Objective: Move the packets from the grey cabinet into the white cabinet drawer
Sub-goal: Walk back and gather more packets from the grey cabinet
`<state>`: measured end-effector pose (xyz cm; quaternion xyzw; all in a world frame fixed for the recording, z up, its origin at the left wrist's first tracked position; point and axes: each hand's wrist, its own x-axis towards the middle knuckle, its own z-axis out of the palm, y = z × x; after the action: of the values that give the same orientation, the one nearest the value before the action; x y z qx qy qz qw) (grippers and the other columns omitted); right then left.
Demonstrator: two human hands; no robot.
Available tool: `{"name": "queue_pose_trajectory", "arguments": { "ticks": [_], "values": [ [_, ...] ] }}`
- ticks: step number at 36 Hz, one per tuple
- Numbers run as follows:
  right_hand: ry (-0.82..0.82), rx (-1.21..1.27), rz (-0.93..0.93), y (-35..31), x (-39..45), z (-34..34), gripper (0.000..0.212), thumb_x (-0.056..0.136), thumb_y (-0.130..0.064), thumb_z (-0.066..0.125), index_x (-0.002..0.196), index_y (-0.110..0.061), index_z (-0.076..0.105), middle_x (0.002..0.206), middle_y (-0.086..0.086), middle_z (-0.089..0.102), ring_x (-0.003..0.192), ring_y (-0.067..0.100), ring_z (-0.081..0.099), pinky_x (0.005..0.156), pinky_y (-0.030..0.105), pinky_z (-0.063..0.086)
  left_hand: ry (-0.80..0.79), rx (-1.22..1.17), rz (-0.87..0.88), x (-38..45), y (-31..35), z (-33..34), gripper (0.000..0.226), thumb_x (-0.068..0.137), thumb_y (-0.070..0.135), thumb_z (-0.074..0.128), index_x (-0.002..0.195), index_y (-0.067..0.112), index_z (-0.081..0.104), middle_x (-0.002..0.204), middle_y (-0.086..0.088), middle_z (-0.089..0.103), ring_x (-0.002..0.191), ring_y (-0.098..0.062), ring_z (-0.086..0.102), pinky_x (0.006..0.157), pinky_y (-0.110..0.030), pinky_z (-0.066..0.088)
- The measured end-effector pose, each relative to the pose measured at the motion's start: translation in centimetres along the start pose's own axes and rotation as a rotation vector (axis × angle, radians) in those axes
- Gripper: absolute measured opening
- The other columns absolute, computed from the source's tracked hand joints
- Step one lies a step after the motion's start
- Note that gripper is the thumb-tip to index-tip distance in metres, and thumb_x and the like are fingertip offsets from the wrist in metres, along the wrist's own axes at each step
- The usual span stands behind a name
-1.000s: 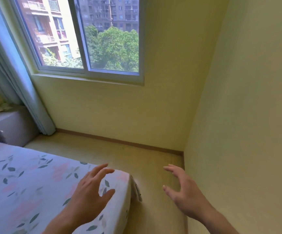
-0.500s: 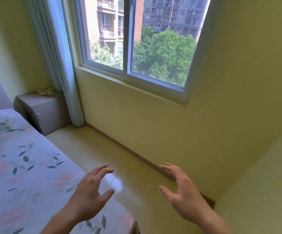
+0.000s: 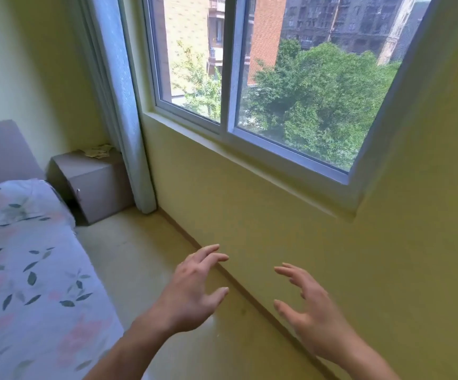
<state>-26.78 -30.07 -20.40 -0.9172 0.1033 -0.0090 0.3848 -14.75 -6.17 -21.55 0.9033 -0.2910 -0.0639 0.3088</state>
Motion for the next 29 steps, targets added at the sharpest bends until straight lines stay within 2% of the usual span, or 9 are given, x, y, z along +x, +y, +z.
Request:
{"name": "queue_pose_trajectory", "arguments": {
  "ticks": [6, 9, 12, 16, 21, 25, 29],
  "values": [
    [-0.125, -0.047, -0.106, 1.3, 13.3, -3.1, 0.054, 0.09, -0.04, 0.07, 0.136, -0.053, 0.043, 0.148, -0.034, 0.033, 0.135, -0.01, 0.037, 0.119, 0.029, 0.033, 0.103, 0.044, -0.205, 7.6, -2.1, -1.3, 0.052, 0.089, 0.044, 0.067, 0.137, 0.041, 0.047, 0.154, 0.023, 0.031, 0.141, -0.006, 0.035, 0.118, -0.025, 0.028],
    [-0.191, -0.069, -0.192, 0.3, 19.6, -3.8, 0.055, 0.091, -0.041, 0.068, 0.138, -0.051, 0.042, 0.148, -0.036, 0.032, 0.135, -0.008, 0.038, 0.118, 0.031, 0.035, 0.161, 0.068, -0.305, 9.4, -3.1, -2.8, 0.05, 0.089, 0.044, 0.068, 0.135, 0.042, 0.048, 0.154, 0.024, 0.03, 0.14, -0.004, 0.035, 0.116, -0.022, 0.026],
    [-0.277, -0.063, -0.279, -2.1, 25.0, -3.0, 0.056, 0.092, -0.038, 0.068, 0.14, -0.049, 0.042, 0.149, -0.035, 0.031, 0.136, -0.008, 0.036, 0.119, 0.028, 0.032, 0.22, 0.077, -0.422, 9.8, -4.7, -4.5, 0.05, 0.089, 0.045, 0.068, 0.135, 0.044, 0.048, 0.153, 0.026, 0.029, 0.141, -0.002, 0.034, 0.116, -0.021, 0.025],
    [-0.387, -0.054, -0.42, -6.4, 31.7, -0.2, 0.056, 0.092, -0.038, 0.068, 0.14, -0.047, 0.043, 0.149, -0.032, 0.033, 0.135, -0.008, 0.037, 0.118, 0.025, 0.032, 0.3, 0.099, -0.594, 9.4, -8.1, -7.4, 0.052, 0.088, 0.048, 0.069, 0.135, 0.045, 0.046, 0.154, 0.025, 0.029, 0.143, -0.005, 0.033, 0.119, -0.029, 0.03],
    [-0.504, -0.046, -0.557, -11.9, 39.5, 4.6, 0.056, 0.09, -0.036, 0.069, 0.14, -0.044, 0.045, 0.149, -0.028, 0.036, 0.135, -0.005, 0.039, 0.116, 0.025, 0.034, 0.422, 0.09, -0.774, 9.3, -12.8, -11.0, 0.051, 0.089, 0.042, 0.072, 0.134, 0.046, 0.048, 0.152, 0.028, 0.027, 0.14, -0.003, 0.034, 0.108, -0.018, 0.027],
    [-0.552, -0.046, -0.634, -15.6, 46.0, 8.3, 0.056, 0.089, -0.036, 0.07, 0.139, -0.043, 0.046, 0.147, -0.028, 0.037, 0.133, -0.006, 0.041, 0.115, 0.023, 0.034, 0.502, 0.098, -0.832, 11.1, -18.2, -13.8, 0.052, 0.086, 0.043, 0.073, 0.132, 0.046, 0.049, 0.152, 0.027, 0.03, 0.138, -0.008, 0.041, 0.114, -0.029, 0.032],
    [-0.557, -0.05, -0.643, -18.9, 53.2, 11.6, 0.056, 0.088, -0.037, 0.069, 0.138, -0.044, 0.046, 0.147, -0.029, 0.038, 0.133, -0.005, 0.042, 0.114, 0.022, 0.034, 0.534, 0.088, -0.854, 15.1, -24.1, -17.4, 0.052, 0.088, 0.044, 0.071, 0.134, 0.045, 0.048, 0.154, 0.027, 0.028, 0.143, -0.006, 0.033, 0.116, -0.03, 0.031]
  ]
}}
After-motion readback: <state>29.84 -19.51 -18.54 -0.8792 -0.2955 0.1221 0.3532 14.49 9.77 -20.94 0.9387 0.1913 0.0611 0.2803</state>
